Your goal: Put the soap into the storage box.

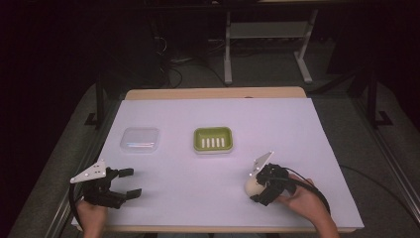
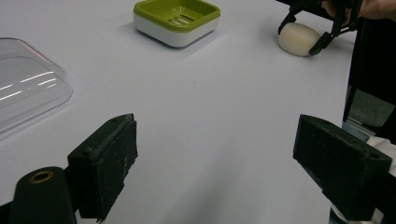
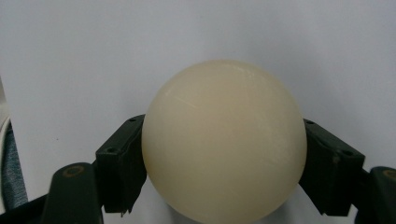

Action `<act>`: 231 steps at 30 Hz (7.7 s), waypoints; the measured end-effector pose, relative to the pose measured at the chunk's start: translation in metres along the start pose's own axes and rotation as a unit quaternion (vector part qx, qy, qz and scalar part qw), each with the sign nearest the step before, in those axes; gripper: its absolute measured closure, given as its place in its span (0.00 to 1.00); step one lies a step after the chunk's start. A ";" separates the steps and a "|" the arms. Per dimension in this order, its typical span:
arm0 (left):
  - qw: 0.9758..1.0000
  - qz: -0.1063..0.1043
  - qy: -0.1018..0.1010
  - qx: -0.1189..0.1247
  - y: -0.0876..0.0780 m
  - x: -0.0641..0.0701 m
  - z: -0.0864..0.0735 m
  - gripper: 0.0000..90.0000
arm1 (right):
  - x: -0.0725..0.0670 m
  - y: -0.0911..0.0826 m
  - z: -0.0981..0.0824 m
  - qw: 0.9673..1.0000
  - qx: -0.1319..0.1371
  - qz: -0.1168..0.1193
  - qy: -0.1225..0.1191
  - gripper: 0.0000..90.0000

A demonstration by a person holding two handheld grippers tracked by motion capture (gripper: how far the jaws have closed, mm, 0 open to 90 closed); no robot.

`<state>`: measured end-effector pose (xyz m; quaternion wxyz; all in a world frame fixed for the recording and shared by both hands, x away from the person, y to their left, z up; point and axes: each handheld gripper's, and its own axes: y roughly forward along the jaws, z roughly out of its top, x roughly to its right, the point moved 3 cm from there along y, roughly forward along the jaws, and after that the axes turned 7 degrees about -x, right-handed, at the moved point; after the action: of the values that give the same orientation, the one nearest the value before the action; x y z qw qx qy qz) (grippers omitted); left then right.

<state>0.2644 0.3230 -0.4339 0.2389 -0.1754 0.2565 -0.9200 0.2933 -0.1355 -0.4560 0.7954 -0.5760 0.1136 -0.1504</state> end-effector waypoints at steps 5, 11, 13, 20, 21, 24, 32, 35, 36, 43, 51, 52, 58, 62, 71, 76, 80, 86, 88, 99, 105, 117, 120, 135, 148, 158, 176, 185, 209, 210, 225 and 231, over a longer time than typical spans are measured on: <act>1.000 0.001 0.001 0.000 -0.001 0.000 0.000 0.15 | 0.000 0.000 0.001 1.000 -0.002 0.003 -0.001 0.27; 1.000 -0.001 -0.002 0.001 0.000 -0.001 -0.001 0.15 | 0.003 -0.006 0.008 1.000 0.007 0.002 -0.005 0.27; 1.000 -0.001 -0.003 0.002 0.000 -0.001 -0.001 0.15 | 0.004 -0.008 0.010 1.000 0.010 0.003 -0.003 0.27; 1.000 0.000 -0.003 0.003 -0.001 -0.001 -0.001 0.15 | 0.007 -0.009 0.027 1.000 0.011 0.007 -0.013 0.27; 1.000 0.000 -0.002 0.003 -0.001 -0.001 -0.001 0.15 | 0.009 -0.009 0.030 1.000 0.007 0.010 -0.017 0.27; 1.000 0.000 -0.002 0.003 -0.001 -0.001 -0.001 0.15 | 0.011 -0.009 0.032 1.000 0.005 0.012 -0.016 0.27; 1.000 0.002 -0.004 0.003 -0.002 -0.001 -0.001 0.15 | 0.019 -0.015 0.036 1.000 0.016 0.018 -0.011 0.27; 1.000 0.002 -0.003 0.002 -0.002 -0.001 -0.001 0.15 | 0.021 -0.016 0.040 1.000 0.014 0.017 -0.011 0.27; 1.000 0.002 -0.003 0.002 -0.002 -0.001 -0.001 0.15 | 0.022 -0.016 0.042 1.000 0.013 0.017 -0.013 0.27; 1.000 0.002 -0.004 0.004 -0.002 -0.001 -0.001 0.15 | 0.025 -0.016 0.054 0.999 0.016 0.022 -0.020 0.27; 1.000 0.001 -0.006 0.006 -0.002 -0.001 -0.002 0.15 | 0.030 -0.019 0.067 0.999 0.024 0.029 -0.023 0.27; 1.000 0.001 -0.006 0.005 -0.002 -0.001 -0.002 0.15 | 0.031 -0.020 0.068 0.999 0.028 0.033 -0.021 0.27; 1.000 0.001 -0.004 0.004 -0.002 -0.002 -0.002 0.15 | 0.034 -0.021 0.074 0.999 0.025 0.033 -0.020 0.27; 1.000 0.002 -0.007 0.005 -0.002 -0.002 -0.002 0.15 | 0.037 -0.022 0.080 0.999 0.027 0.035 -0.021 0.27; 1.000 0.003 -0.008 0.005 -0.003 -0.003 -0.002 0.15 | 0.040 -0.024 0.088 0.999 0.029 0.038 -0.026 0.27; 1.000 0.003 -0.006 0.005 -0.003 -0.003 -0.002 0.15 | 0.042 -0.027 0.094 0.998 0.032 0.041 -0.025 0.27; 1.000 0.002 -0.006 0.005 -0.003 -0.002 -0.002 0.15 | 0.044 -0.028 0.097 0.998 0.034 0.043 -0.024 0.27; 1.000 0.003 -0.007 0.006 -0.003 -0.003 -0.002 0.15 | 0.047 -0.028 0.105 0.998 0.028 0.043 -0.025 0.27; 1.000 0.003 -0.007 0.007 -0.003 -0.002 -0.002 0.15 | 0.048 -0.029 0.108 0.998 0.029 0.043 -0.027 0.27; 1.000 0.003 -0.009 0.008 -0.004 -0.003 -0.002 0.15 | 0.054 -0.031 0.123 0.998 0.027 0.046 -0.033 0.27; 1.000 0.002 -0.011 0.011 -0.004 -0.003 -0.002 0.15 | 0.059 -0.038 0.130 0.998 0.034 0.042 -0.033 0.27; 1.000 0.002 -0.011 0.012 -0.004 -0.003 -0.003 0.15 | 0.074 -0.044 0.144 0.998 0.037 0.037 -0.030 0.27; 1.000 0.002 -0.012 0.013 -0.004 -0.003 -0.003 0.15 | 0.075 -0.045 0.149 0.998 0.034 0.038 -0.034 0.27; 1.000 0.002 -0.013 0.013 -0.004 -0.003 -0.003 0.15 | 0.086 -0.045 0.167 0.998 0.051 0.036 -0.033 0.27; 1.000 0.001 -0.016 0.016 -0.004 -0.003 -0.002 0.15 | 0.090 -0.038 0.173 0.998 0.030 0.031 -0.036 0.27; 1.000 0.002 -0.012 0.012 -0.004 -0.004 -0.002 0.15 | 0.094 -0.042 0.181 0.999 0.028 0.026 -0.035 0.27; 1.000 0.003 -0.013 0.012 -0.004 -0.004 -0.003 0.15 | 0.105 -0.020 0.188 0.999 0.018 0.024 -0.016 0.27; 1.000 0.003 -0.015 0.013 -0.004 -0.004 -0.003 0.15 | 0.111 -0.008 0.184 1.000 0.013 0.027 -0.004 0.27; 1.000 0.002 -0.015 0.012 -0.004 -0.004 -0.003 0.15 | 0.115 0.010 0.180 0.999 0.005 0.032 0.007 0.27; 1.000 0.002 -0.015 0.012 -0.004 -0.004 -0.003 0.15 | 0.115 0.010 0.180 0.999 0.005 0.032 0.007 0.27; 1.000 0.002 -0.016 0.012 -0.004 -0.004 -0.003 0.15 | 0.117 0.019 0.178 0.999 0.002 0.034 0.016 0.27; 1.000 0.000 -0.015 0.011 -0.004 -0.004 -0.003 0.15 | 0.117 0.019 0.178 0.999 0.005 0.034 0.015 0.27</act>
<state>0.2653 0.3294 -0.4352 0.2451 -0.1866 0.2423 -0.9200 0.4675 -0.0165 -0.4200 0.8014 -0.5651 0.1447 -0.1324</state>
